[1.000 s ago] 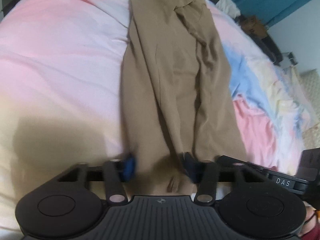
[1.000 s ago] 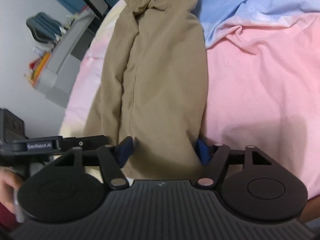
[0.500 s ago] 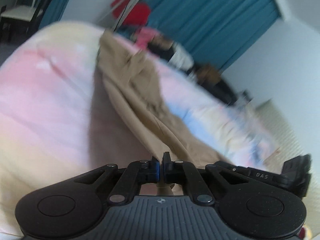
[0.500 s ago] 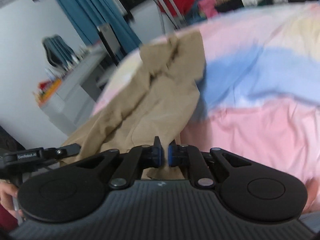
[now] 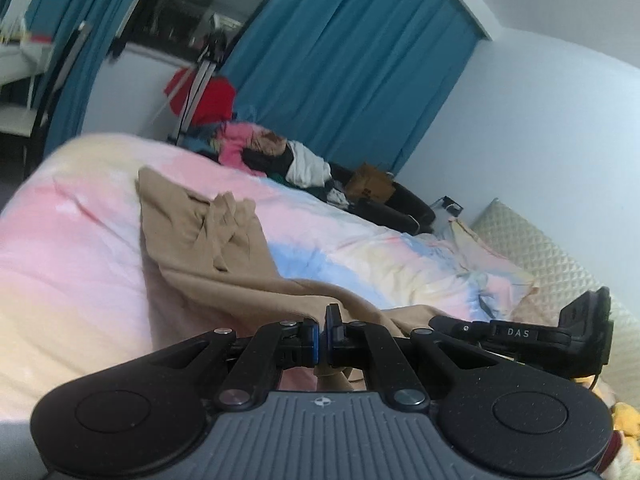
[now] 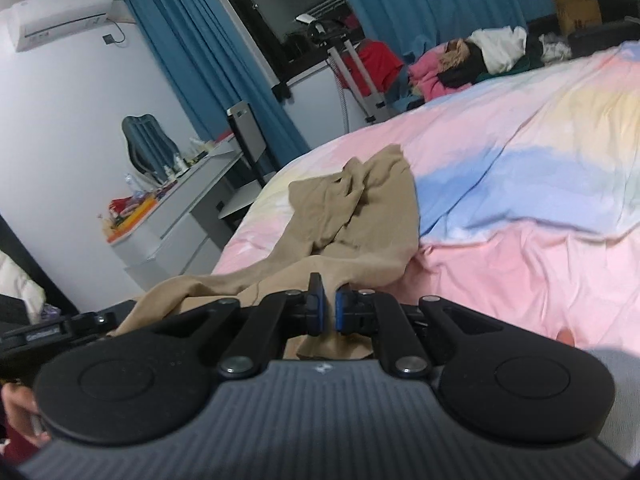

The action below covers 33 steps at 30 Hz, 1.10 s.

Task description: Fold clothes

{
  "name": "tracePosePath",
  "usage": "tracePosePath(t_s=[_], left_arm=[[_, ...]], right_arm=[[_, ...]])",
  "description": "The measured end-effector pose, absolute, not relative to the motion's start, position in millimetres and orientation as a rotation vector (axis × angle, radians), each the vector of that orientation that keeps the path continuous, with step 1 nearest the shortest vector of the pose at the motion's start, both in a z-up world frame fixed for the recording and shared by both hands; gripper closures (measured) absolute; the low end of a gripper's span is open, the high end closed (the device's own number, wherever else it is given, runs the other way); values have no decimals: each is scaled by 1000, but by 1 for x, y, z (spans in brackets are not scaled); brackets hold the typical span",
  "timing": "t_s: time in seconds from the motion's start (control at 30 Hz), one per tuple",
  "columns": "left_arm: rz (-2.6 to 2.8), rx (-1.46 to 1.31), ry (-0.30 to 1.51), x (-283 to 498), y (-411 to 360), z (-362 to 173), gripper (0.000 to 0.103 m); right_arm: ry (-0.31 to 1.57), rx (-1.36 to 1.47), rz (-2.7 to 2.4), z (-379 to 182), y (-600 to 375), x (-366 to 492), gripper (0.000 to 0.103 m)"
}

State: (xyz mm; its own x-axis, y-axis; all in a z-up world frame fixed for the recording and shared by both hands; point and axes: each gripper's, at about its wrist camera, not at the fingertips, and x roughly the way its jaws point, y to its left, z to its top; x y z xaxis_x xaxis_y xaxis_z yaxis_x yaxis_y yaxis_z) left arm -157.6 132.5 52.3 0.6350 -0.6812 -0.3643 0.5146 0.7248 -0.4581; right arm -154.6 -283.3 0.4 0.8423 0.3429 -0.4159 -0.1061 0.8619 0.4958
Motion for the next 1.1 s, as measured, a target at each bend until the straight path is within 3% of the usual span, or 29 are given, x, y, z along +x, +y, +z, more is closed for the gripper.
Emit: tracePosePath(t_s=[0.2, 0.43, 0.83, 1.1], left_arm=[[-649, -330, 518, -108, 116, 64, 100], [-555, -357, 512, 2, 111, 68, 100], [-459, -432, 631, 138, 110, -40, 99], [-403, -332, 670, 171, 95, -86, 98]], right_arm=[[495, 443, 212, 5, -279, -105, 94], [467, 416, 161, 11, -269, 1, 94], [576, 432, 136, -65, -260, 135, 94], [663, 363, 70, -114, -252, 169, 94]])
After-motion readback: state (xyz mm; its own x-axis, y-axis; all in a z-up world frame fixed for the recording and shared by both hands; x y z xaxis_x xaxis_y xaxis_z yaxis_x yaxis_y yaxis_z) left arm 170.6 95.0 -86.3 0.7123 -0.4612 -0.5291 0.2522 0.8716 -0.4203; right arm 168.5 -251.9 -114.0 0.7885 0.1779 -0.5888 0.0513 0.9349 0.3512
